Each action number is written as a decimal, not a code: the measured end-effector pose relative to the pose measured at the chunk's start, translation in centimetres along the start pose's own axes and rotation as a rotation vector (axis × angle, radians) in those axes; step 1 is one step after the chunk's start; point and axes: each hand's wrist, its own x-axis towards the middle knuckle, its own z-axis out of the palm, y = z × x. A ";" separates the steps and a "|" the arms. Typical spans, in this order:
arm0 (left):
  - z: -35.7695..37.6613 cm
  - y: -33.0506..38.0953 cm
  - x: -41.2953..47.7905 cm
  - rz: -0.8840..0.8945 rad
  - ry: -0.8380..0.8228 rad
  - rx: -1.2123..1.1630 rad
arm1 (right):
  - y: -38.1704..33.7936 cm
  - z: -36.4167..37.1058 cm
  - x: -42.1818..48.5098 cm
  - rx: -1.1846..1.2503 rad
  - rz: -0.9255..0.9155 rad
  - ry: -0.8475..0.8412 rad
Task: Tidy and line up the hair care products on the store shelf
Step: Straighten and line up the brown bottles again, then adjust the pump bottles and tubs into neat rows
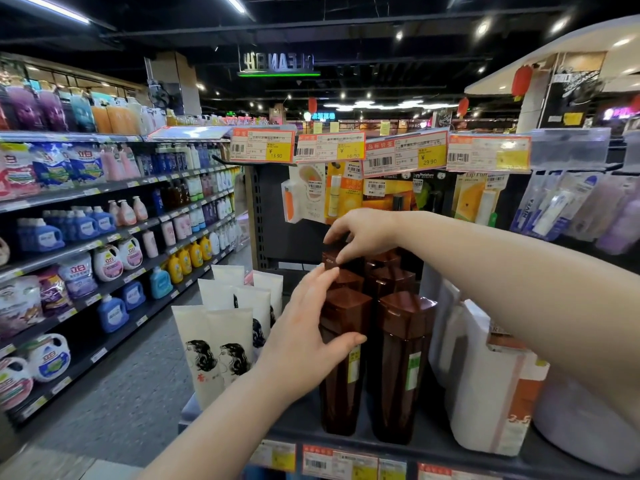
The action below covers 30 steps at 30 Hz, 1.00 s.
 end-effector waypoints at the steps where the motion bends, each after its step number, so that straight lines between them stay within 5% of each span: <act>1: 0.1 0.0 -0.2 -0.006 0.014 -0.001 | -0.2 -0.3 -0.5 0.031 -0.018 0.037; 7: 1.0 -0.8 -2.1 -0.140 0.138 -0.115 | -1.4 -0.2 -3.4 0.115 -0.074 0.012; 14: 3.6 -1.8 -3.5 -0.354 -0.023 -0.291 | -0.6 -2.2 -9.1 0.176 -0.036 0.202; 23: 4.6 -1.3 -3.7 -0.428 0.133 -0.365 | 4.6 0.0 -17.3 0.229 0.207 0.292; 27: 4.5 1.7 -4.5 -0.235 0.507 -0.259 | 6.9 1.3 -20.5 0.334 0.341 0.453; 30: 6.1 4.8 -5.3 0.051 0.516 -0.283 | 8.0 3.1 -22.4 0.386 0.416 0.533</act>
